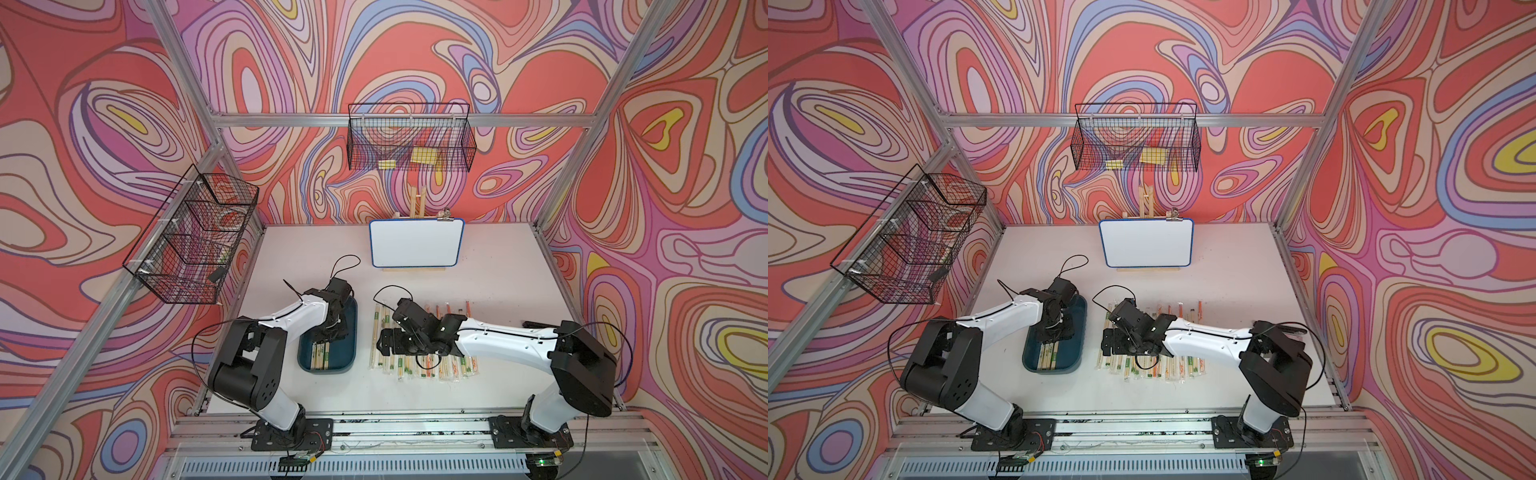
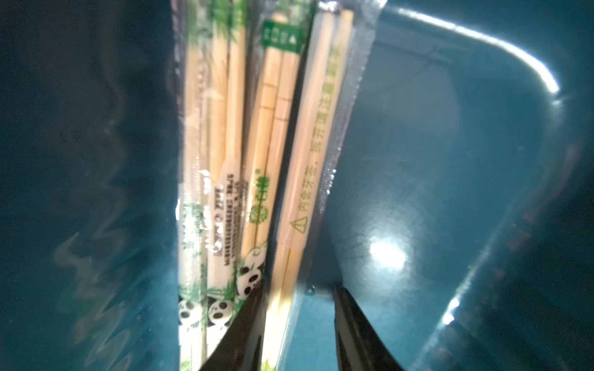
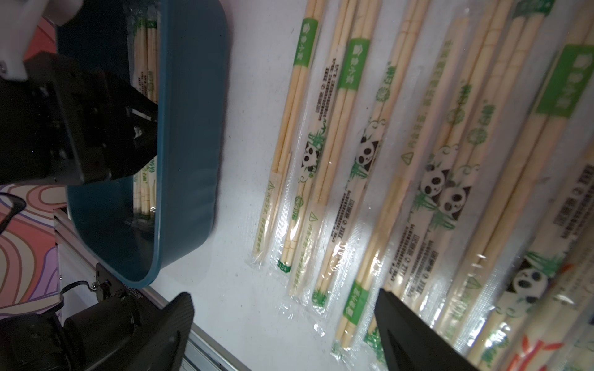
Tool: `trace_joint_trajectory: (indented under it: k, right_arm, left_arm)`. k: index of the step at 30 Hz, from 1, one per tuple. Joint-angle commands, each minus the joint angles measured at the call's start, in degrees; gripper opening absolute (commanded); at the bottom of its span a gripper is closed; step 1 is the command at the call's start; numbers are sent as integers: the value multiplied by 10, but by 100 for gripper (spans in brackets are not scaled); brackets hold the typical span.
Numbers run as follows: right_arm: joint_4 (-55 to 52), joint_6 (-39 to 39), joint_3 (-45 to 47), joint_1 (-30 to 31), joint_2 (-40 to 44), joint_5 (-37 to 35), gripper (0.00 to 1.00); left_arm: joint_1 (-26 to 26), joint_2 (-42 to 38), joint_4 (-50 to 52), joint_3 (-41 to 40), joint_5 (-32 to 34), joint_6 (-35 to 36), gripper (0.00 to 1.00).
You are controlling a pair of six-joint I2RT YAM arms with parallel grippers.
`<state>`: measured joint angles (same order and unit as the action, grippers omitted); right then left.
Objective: Take the paired disposable chopsticks out of the storage box
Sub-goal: Pick up the paired disposable chopsticks from the storage box.
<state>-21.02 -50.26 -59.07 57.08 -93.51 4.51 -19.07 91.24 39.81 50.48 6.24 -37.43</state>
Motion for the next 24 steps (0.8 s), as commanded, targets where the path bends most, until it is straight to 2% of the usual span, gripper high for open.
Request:
trace_joint_trajectory:
  k: [1, 5, 10, 18, 24]
  right_arm:
    - [0, 6, -2, -1, 2, 0, 94]
    - [0, 5, 0, -1, 4, 0, 94]
    - [0, 6, 0, -1, 3, 0, 94]
    - [-1, 6, -4, -1, 1, 1, 94]
    - [-3, 9, -6, -1, -1, 2, 94]
  left_arm:
    - [5, 16, 11, -3, 11, -8, 39]
    - [5, 22, 9, -2, 6, -6, 38]
    - [5, 24, 0, -4, -10, -3, 22]
    - [5, 20, 5, 0, -23, -1, 8]
    - [5, -3, 28, 15, -31, 2, 4]
